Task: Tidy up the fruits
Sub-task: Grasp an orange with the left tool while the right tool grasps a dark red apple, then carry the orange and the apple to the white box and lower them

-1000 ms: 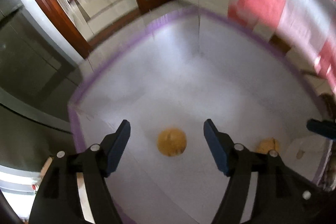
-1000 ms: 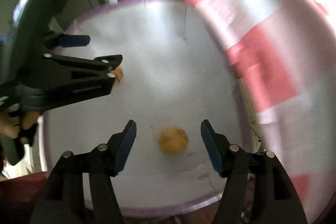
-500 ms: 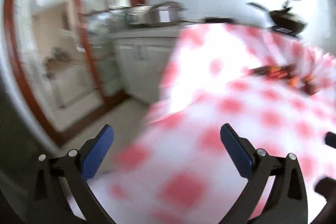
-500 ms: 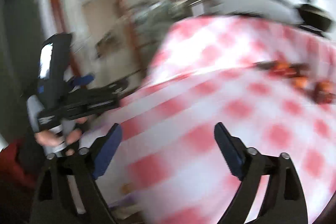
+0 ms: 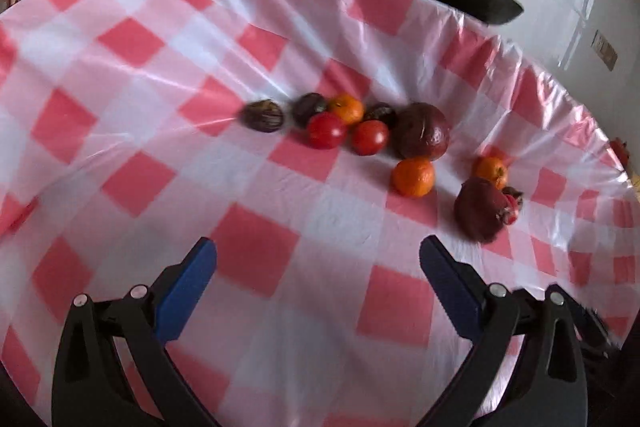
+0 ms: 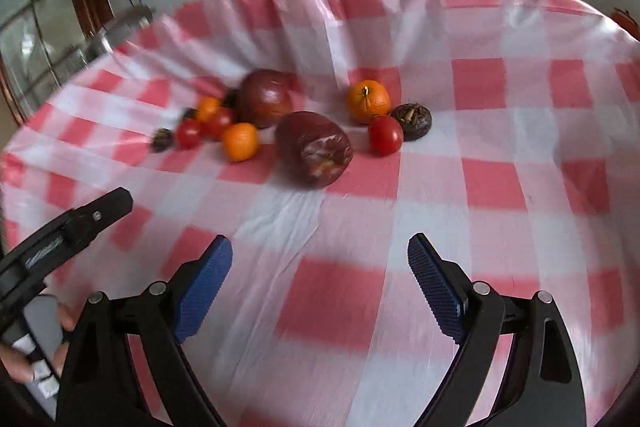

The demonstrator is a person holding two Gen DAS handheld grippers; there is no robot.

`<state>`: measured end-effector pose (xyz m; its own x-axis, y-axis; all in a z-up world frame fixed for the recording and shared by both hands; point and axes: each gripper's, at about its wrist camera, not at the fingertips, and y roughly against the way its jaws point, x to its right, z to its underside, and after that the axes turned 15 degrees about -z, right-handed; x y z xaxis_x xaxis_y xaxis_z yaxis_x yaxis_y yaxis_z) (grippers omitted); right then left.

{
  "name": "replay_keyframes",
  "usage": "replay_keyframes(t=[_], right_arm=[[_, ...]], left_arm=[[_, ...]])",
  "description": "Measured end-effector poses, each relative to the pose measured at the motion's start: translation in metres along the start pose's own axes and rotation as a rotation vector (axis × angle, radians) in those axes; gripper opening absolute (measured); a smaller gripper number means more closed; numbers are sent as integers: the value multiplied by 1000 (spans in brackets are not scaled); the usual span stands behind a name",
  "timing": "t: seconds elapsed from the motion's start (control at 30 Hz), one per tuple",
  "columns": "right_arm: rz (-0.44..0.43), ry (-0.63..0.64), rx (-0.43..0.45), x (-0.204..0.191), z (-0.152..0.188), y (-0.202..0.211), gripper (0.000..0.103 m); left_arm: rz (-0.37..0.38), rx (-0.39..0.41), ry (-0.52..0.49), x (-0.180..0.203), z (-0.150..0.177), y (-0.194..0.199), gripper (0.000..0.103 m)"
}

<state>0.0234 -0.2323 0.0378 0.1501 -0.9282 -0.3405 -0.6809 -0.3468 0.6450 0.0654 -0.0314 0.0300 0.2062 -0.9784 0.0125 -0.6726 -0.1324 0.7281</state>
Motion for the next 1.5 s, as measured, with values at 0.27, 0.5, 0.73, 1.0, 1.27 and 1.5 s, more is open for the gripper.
replay_keyframes(t=[0.27, 0.5, 0.73, 1.0, 1.27, 1.5], right_arm=[[23, 89, -101, 5, -50, -76, 77], [-35, 13, -54, 22, -55, -71, 59], [-171, -224, 194, 68, -47, -28, 59], [-154, -253, 251, 75, -51, -24, 59], [-165, -292, 285, 81, -49, -20, 59], [-85, -295, 271, 70, -42, -9, 59]], left_arm=[[16, -34, -64, 20, -23, -32, 101], [64, -65, -77, 38, -39, -54, 97], [72, -60, -171, 90, -48, -69, 74], [76, -56, -199, 99, -45, -75, 39], [64, 1, -97, 57, -37, -52, 38], [-23, 47, -6, 6, -15, -14, 38]])
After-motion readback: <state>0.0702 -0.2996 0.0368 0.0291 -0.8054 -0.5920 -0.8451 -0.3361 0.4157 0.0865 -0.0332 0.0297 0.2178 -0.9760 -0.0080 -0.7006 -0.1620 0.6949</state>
